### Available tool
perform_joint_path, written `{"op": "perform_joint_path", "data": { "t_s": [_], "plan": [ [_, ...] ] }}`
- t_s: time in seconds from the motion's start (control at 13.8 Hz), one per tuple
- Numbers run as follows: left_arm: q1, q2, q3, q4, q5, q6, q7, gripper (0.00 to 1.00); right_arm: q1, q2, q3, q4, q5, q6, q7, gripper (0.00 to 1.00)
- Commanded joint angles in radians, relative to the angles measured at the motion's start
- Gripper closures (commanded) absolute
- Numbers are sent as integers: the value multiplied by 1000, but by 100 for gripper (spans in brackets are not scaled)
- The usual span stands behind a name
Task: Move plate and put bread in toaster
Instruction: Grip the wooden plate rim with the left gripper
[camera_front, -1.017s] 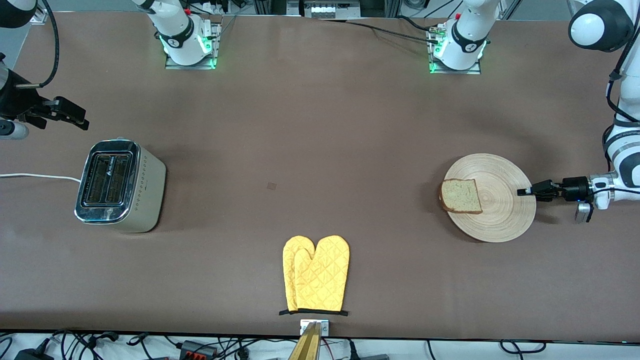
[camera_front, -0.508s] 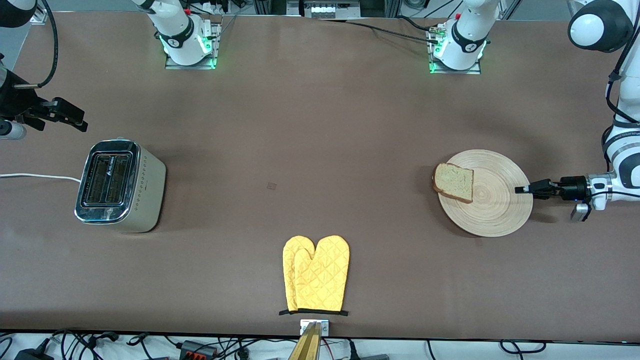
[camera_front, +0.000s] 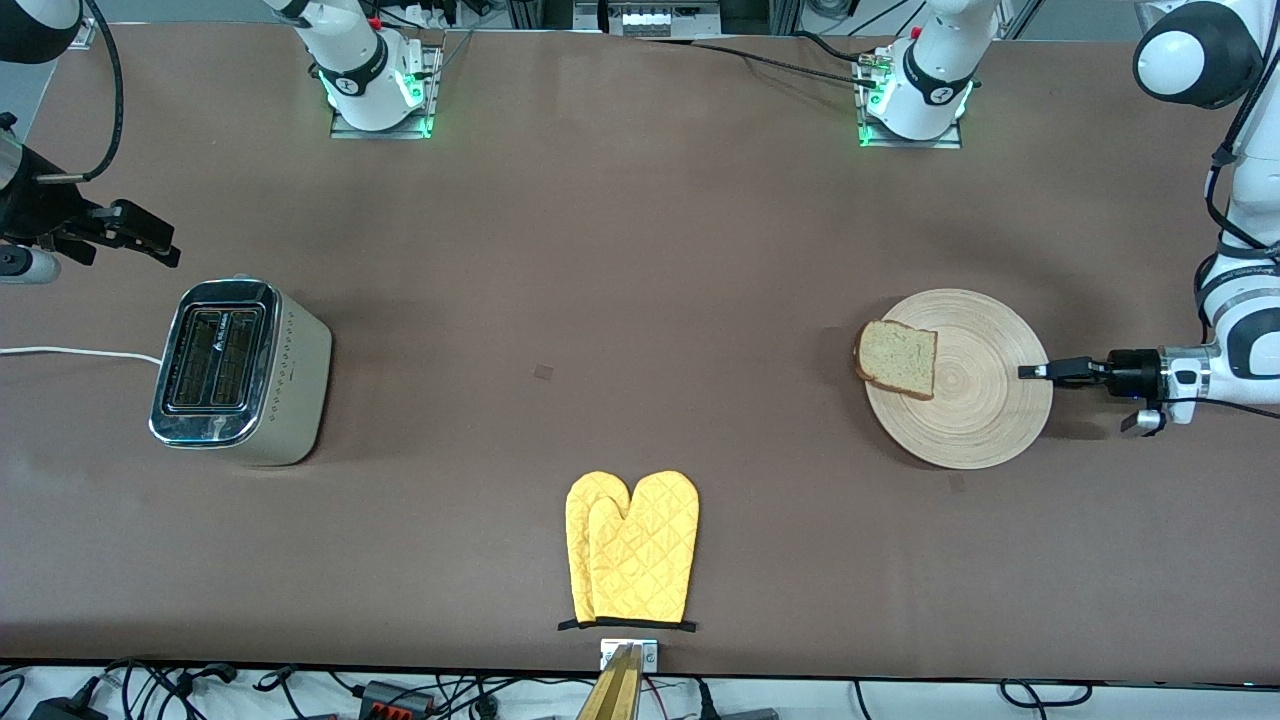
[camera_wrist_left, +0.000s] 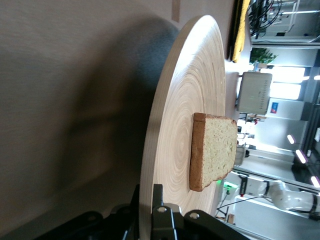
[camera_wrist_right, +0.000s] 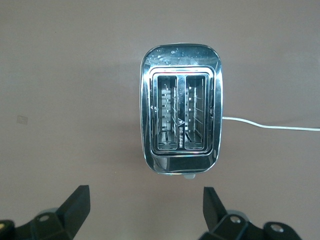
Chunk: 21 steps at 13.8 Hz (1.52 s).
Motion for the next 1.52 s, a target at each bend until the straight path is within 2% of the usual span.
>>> {"op": "perform_joint_path", "data": {
  "t_s": [0.0,0.15,0.22,0.51,0.65,0.87,1.02,1.09,1.31,1.45],
  "plan": [
    [-17,-35,-29,-73,-96,38,-16,99,4,-9,1,-20,-4,24,-14,0],
    [-57,-74,-50,-122,-114,124,-25,99,2,-8,1,-19,-6,36,-16,0],
    [-65,-103,-74,-176,-140,174,-32,99,2,-8,1,-19,-6,43,-16,0],
    [-65,-190,-202,-345,-194,360,-56,99,5,-6,5,-17,-6,51,-1,0],
    [-68,-230,-304,-389,-194,472,-106,99,5,-8,5,-19,-6,50,-2,0],
    [-70,-246,-461,-414,-194,560,-205,99,4,-8,5,-19,-6,45,-2,0],
    [-97,-239,-521,-428,-199,638,-208,99,4,-9,5,-19,-6,45,-2,0],
    [-123,-239,-530,-432,-214,682,-210,99,4,-9,5,-19,-6,45,-2,0],
    [-249,-229,-540,-440,-399,778,-170,99,4,-9,5,-19,-6,45,-2,0],
    [-307,-227,-540,-439,-432,817,-162,99,4,-9,5,-20,-6,47,-4,0]
  ]
}}
